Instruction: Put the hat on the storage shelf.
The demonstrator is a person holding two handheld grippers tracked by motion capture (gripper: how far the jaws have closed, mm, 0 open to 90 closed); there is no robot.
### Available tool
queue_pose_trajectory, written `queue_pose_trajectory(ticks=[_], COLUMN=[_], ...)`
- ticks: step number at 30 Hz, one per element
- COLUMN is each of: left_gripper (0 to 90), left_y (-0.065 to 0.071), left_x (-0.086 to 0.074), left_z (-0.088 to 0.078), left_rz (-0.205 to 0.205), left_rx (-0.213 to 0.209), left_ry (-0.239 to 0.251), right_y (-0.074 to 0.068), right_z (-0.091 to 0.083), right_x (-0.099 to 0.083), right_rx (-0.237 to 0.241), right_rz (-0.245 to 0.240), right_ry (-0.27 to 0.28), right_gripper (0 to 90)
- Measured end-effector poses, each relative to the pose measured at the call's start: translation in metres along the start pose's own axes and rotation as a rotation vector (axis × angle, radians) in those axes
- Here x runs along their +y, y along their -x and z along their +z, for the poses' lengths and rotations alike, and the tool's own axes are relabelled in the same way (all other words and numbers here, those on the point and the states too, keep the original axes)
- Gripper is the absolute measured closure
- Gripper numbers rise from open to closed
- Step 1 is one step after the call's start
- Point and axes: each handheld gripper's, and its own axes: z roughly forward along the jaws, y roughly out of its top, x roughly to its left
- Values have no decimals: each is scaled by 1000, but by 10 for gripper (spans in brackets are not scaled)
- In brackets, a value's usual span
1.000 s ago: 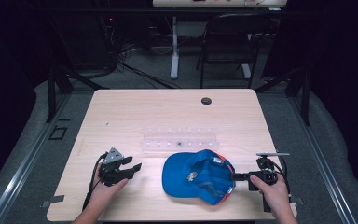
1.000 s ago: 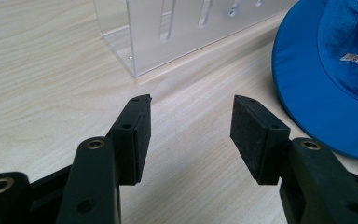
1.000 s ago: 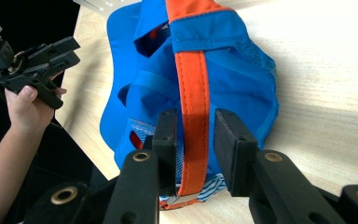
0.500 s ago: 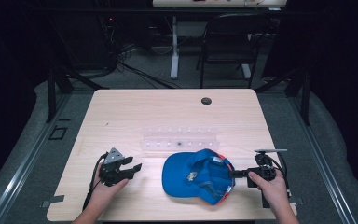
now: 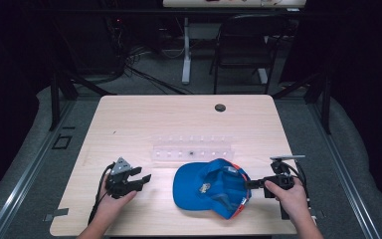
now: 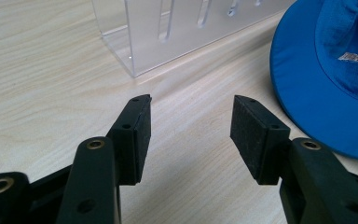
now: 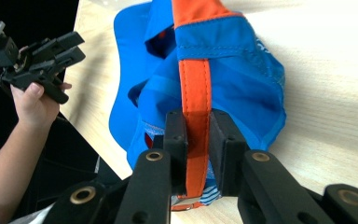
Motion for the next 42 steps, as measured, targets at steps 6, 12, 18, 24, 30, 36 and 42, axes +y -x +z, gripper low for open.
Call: queue_pose_trajectory(ticks=[6, 12, 18, 24, 30, 36, 42], left_gripper=[487, 487, 487, 487, 487, 487, 487], left_y=[1, 1, 2, 2, 3, 4, 4], left_x=[0, 0, 0, 0, 0, 0, 0], left_z=[0, 1, 1, 2, 2, 2, 2], left_rz=[5, 3, 5, 9, 6, 9, 10], left_rx=[6, 0, -3, -2, -2, -4, -4], left_ry=[-2, -3, -6, -5, -8, -7, -7], right_y=[-7, -18, -32, -47, -68, -86, -99], right_z=[-12, -26, -38, -43, -48, -55, -63], right_x=[6, 15, 23, 32, 42, 50, 60], right_rx=[-32, -69, -108, -141, -191, -227, -259], right_rz=[-2, -12, -35, -51, -69, -70, -89], right_ry=[-8, -20, -28, -81, -105, -113, -128], right_gripper=[783, 782, 782, 781, 781, 780, 780])
